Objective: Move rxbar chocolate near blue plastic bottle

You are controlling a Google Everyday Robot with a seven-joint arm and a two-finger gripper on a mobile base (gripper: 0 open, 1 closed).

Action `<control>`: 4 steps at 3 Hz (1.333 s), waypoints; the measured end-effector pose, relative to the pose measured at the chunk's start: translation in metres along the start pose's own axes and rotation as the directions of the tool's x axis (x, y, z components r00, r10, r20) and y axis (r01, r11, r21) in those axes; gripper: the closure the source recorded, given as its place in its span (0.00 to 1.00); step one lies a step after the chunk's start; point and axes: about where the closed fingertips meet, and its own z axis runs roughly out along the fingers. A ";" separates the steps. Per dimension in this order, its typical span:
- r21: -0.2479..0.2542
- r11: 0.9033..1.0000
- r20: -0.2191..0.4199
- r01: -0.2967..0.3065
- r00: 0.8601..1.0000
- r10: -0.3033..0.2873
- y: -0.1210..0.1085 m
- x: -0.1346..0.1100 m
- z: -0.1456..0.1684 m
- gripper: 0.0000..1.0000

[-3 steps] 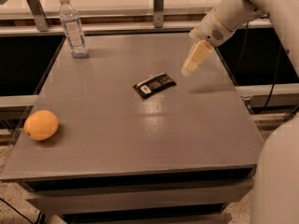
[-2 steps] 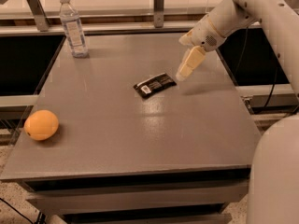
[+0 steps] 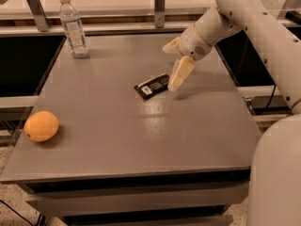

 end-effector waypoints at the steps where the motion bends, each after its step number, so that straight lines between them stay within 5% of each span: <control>1: -0.046 0.997 -0.032 0.061 0.998 -0.062 0.009 0.000 0.015 0.00; 4: -0.091 0.992 -0.075 0.088 0.993 -0.095 0.015 0.005 0.026 0.64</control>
Offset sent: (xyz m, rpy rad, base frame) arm -0.0174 0.0067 -0.0281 -0.0984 -0.0124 0.1451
